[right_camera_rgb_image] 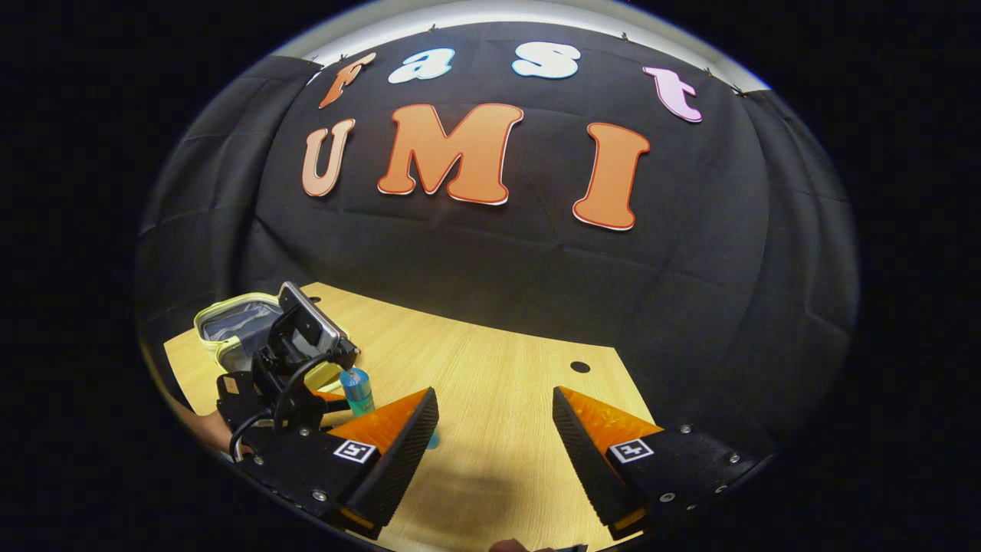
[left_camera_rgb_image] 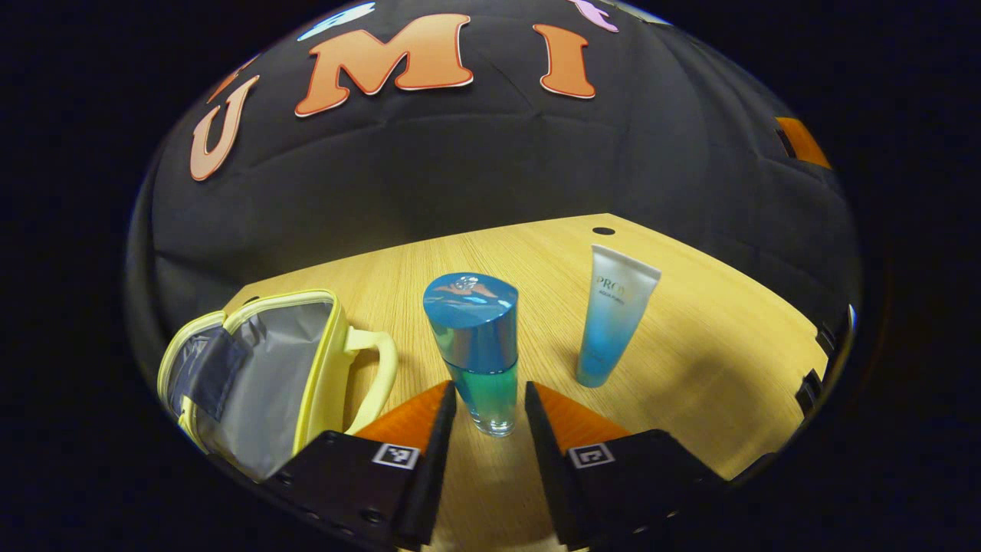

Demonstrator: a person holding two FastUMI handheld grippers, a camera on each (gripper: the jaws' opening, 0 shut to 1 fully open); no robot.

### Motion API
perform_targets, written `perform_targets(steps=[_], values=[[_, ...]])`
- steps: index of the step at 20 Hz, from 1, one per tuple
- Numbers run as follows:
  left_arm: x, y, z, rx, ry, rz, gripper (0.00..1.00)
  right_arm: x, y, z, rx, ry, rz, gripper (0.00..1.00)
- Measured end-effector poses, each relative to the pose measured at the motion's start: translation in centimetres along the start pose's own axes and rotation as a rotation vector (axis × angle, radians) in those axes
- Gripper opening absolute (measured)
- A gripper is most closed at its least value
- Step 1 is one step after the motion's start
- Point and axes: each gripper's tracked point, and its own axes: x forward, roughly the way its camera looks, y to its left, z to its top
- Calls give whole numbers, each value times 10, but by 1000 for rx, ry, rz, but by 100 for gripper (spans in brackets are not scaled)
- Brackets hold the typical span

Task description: First open the suitcase, pack the skin care products into it, and then close the suitcase.

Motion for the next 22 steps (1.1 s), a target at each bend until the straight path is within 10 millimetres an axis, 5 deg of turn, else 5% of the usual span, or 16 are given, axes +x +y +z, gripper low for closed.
perform_targets(steps=[1, 3, 6, 11, 17, 22], values=[[-2, 0, 1, -7, 3, -13, 48, 3, 1, -5, 1, 12, 1, 95], [-5, 1, 1, -26, 17, -24, 43, 10, 6, -17, 12, 40, 14, 95], [-10, -1, 5, -90, 36, -54, 44, 23, 16, -40, 43, 88, 53, 95], [-43, 11, 41, -114, -10, -39, 43, 54, 35, -73, 33, 164, 131, 95], [-84, 40, 85, -136, -58, 26, 43, 91, 77, -111, -18, 238, 269, 95], [-112, 79, 86, -130, -37, 124, 43, 117, 100, -140, 42, 323, 311, 87]])
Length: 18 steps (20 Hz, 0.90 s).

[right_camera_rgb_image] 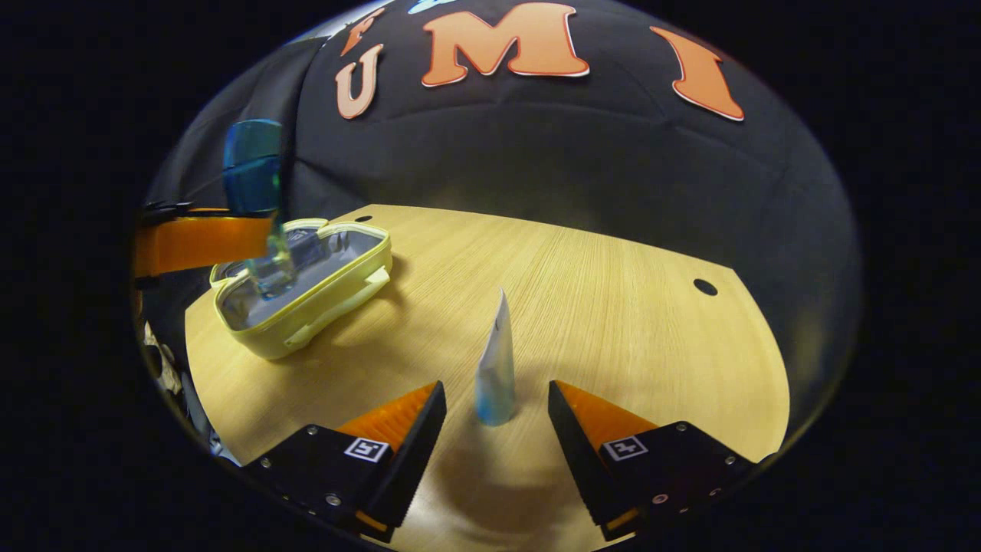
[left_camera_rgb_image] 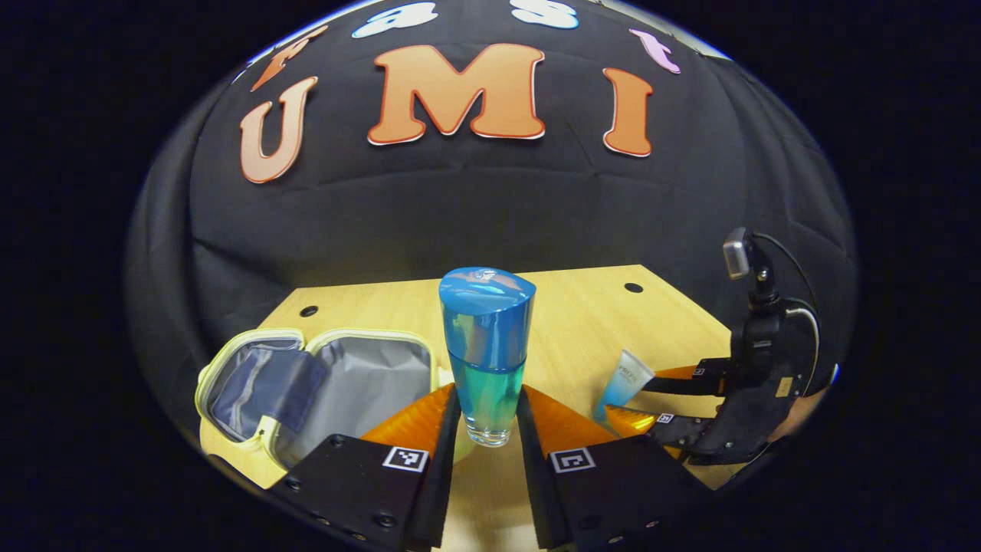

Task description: First open the suitcase, pack the skin care products into it, and then close the suitcase.

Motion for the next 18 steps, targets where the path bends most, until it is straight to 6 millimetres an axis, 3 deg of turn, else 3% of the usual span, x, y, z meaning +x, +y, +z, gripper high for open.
perform_targets(steps=[2, 4, 5, 10, 14, 18], values=[[-8, 16, -3, -23, 19, 32, 43, 11, 7, -14, 30, 55, 32, 71], [-16, 31, -8, -37, 38, 66, 43, 14, 6, -14, 44, 59, 26, 57], [-18, 42, -9, -40, 42, 85, 43, 17, 9, -14, 61, 62, 30, 40], [-33, 89, -2, -55, 27, 147, 43, -2, 24, 11, 108, 28, 60, 40], [-33, 124, -9, -64, 50, 142, 45, -27, 42, 46, 126, -31, 68, 40], [-25, 155, -20, -81, 103, 108, 45, -43, 67, 60, 122, -29, 80, 40]])
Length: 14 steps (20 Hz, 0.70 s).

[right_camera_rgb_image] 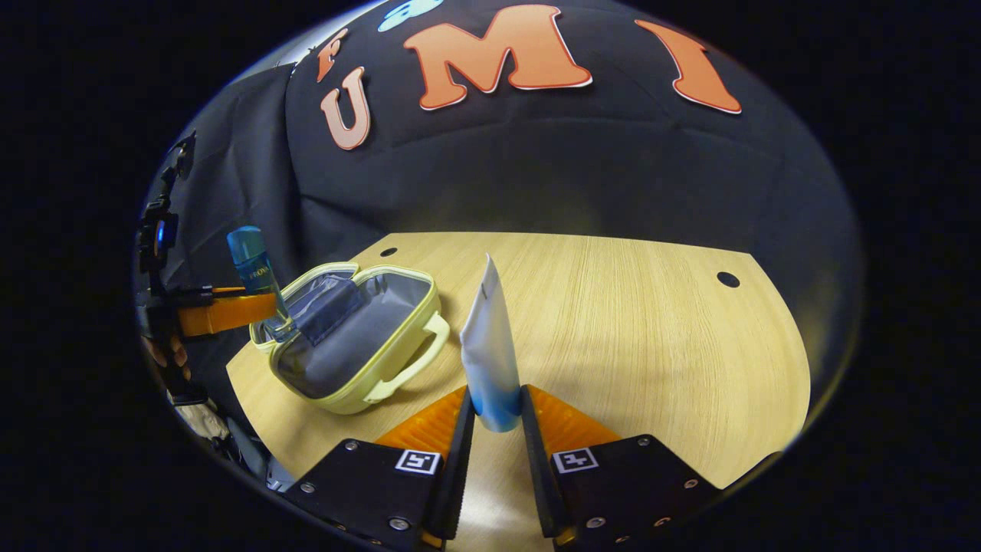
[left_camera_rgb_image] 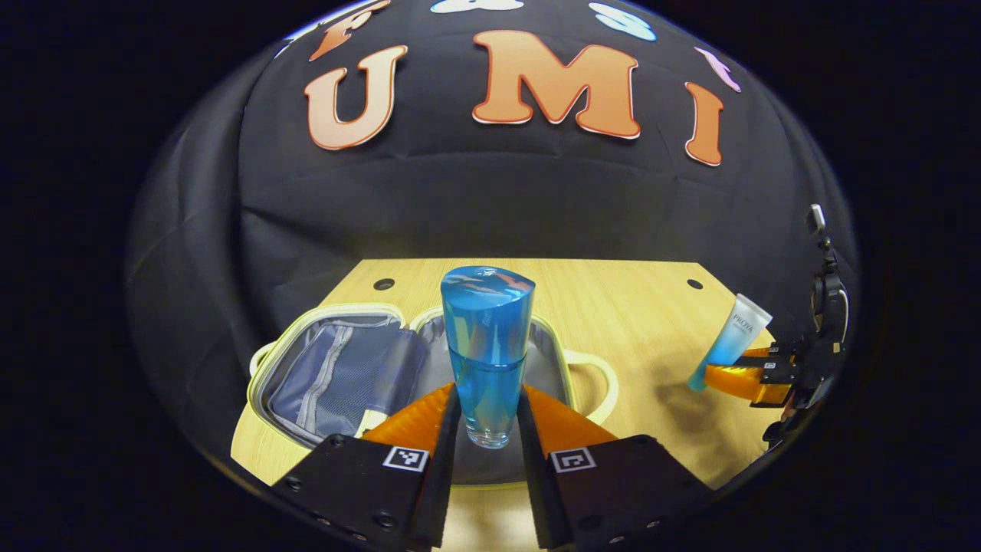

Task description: First open the suitcase, pack the skin care products into it, and then close the suitcase.

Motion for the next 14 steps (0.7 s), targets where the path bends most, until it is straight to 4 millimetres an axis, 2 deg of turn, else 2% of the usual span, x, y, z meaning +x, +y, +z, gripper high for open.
perform_targets(steps=[3, 7, 11, 14], values=[[10, 20, -8, 19, 49, -33, 45, -6, 28, 10, 23, -14, 20, 40], [31, 36, -30, 15, 171, -97, 43, -6, 60, 18, 60, -9, 31, 39], [52, 44, -54, 38, 301, -154, 43, -2, 95, 21, 92, 4, 49, 40], [64, 44, -76, 31, 416, -197, 43, 5, 113, 23, 118, 13, 48, 39]])
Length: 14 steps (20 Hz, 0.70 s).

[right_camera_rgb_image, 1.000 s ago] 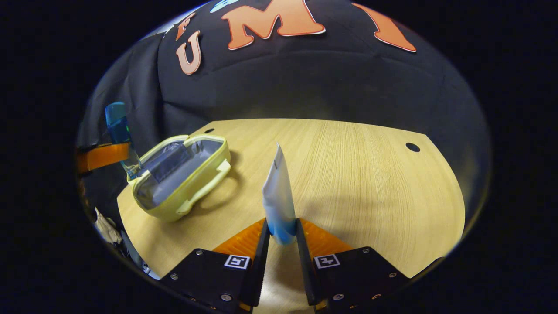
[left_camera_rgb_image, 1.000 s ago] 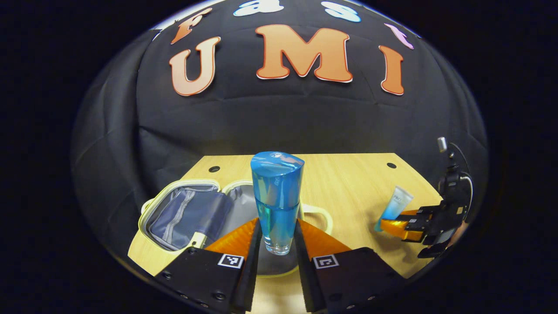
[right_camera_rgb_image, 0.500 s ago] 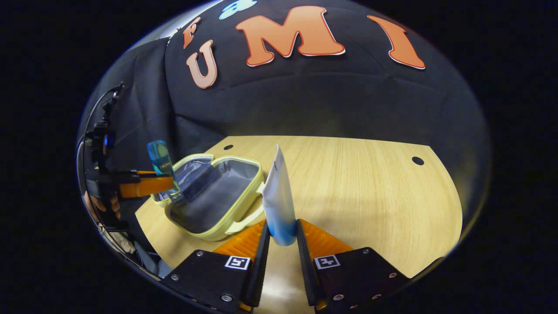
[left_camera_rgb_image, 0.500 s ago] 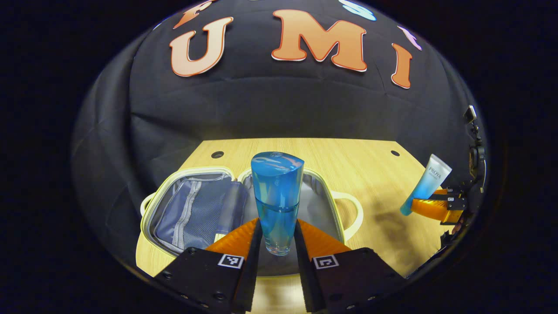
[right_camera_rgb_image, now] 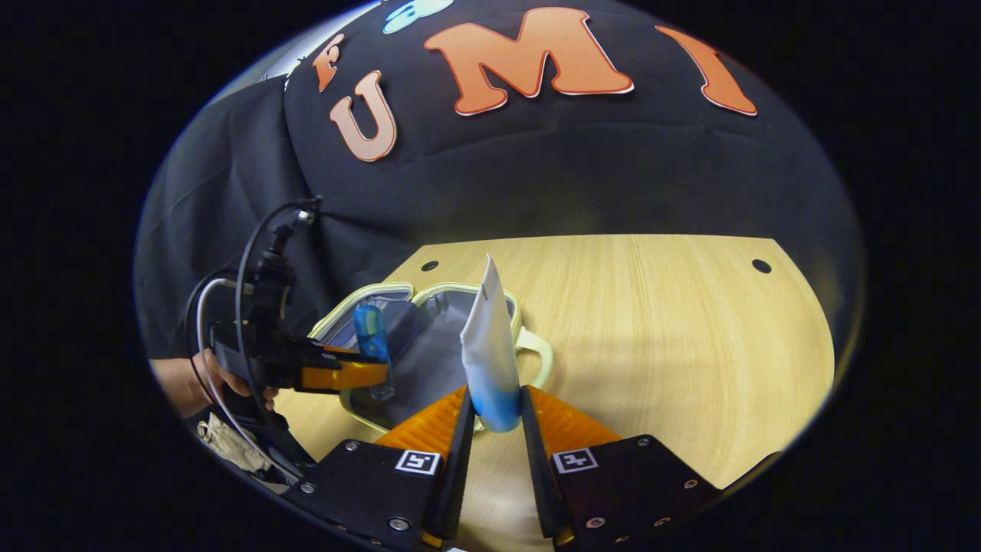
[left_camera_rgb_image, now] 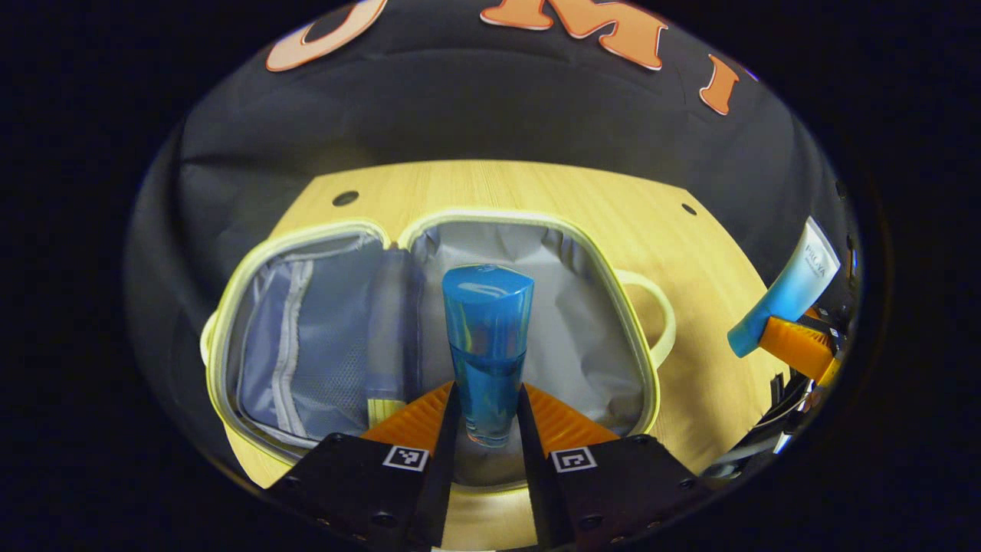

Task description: First open the suitcase, pack the skin care products into it, and then close the suitcase.

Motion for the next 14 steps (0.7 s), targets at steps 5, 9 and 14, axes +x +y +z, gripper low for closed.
perform_targets(steps=[5, 9, 14], values=[[40, 4, -8, -11, 119, -51, 44, 15, 14, -3, 52, 13, -34, 39], [56, 7, -9, 7, 181, -39, 45, 34, 26, -4, 85, 24, -55, 39], [65, 13, -8, -39, 186, 12, 42, 53, 35, -12, 115, 69, -58, 39]])
